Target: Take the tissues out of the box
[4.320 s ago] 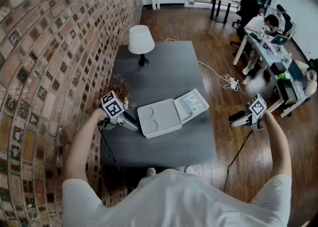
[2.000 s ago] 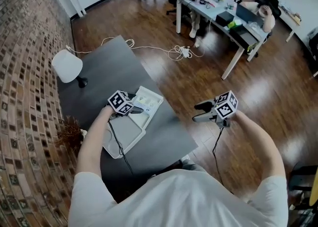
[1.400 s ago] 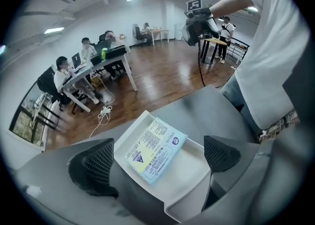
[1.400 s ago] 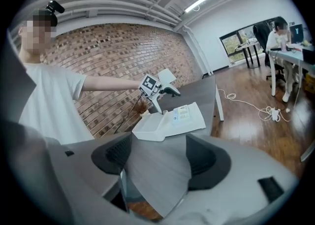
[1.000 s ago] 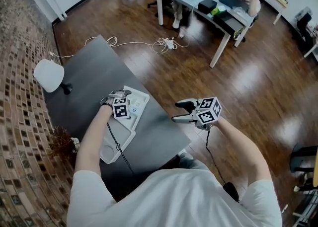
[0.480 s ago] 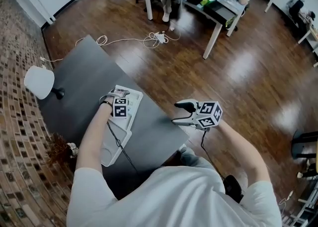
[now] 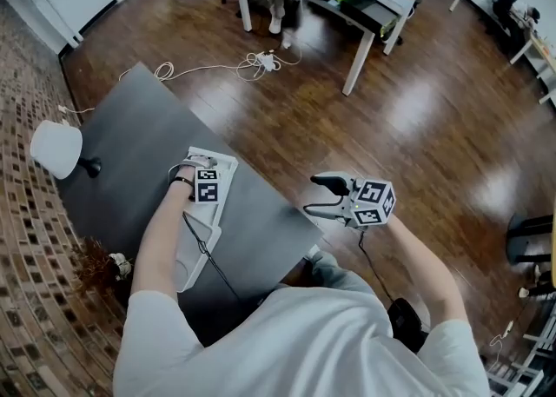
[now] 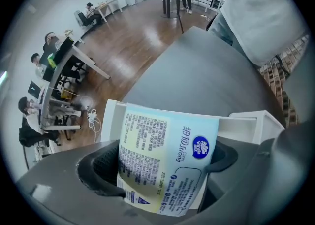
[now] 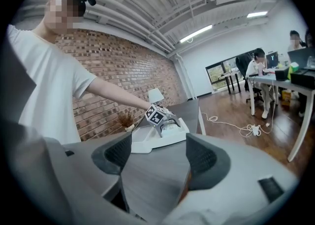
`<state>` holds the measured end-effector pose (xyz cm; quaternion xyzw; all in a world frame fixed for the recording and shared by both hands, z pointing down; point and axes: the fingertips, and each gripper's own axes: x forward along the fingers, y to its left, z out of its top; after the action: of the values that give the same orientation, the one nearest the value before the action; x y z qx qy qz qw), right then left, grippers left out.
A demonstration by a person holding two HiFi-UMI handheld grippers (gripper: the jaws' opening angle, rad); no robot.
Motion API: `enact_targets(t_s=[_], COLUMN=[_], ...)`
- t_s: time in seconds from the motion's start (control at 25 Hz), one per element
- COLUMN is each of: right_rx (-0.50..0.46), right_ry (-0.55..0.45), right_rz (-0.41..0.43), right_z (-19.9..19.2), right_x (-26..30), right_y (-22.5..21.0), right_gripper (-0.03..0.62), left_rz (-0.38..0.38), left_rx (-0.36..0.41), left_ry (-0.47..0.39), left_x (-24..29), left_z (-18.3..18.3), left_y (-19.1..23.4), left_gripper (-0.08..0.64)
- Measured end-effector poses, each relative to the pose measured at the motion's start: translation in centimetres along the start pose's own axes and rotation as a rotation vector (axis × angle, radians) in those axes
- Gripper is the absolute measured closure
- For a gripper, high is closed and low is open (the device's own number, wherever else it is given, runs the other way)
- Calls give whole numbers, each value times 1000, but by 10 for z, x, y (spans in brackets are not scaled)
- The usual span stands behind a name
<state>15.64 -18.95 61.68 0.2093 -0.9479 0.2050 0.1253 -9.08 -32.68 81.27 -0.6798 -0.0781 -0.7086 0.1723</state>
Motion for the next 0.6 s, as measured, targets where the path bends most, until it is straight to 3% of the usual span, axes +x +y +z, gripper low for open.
enact_targets(t_s=[0.24,0.6], right_rx=[-10,-49], right_ry=[-70,-154], right_rz=[-42,-66], right_z=[0,11], right_x=[-7,3], right_y=[1,9], right_gripper=[236,236], left_rz=[74,210], left_rx=[-14,-176], left_ry=[-24,-116], left_x=[-18,-79], left_z=[-2,-6], left_y=[-3,3], left_gripper=[92,98])
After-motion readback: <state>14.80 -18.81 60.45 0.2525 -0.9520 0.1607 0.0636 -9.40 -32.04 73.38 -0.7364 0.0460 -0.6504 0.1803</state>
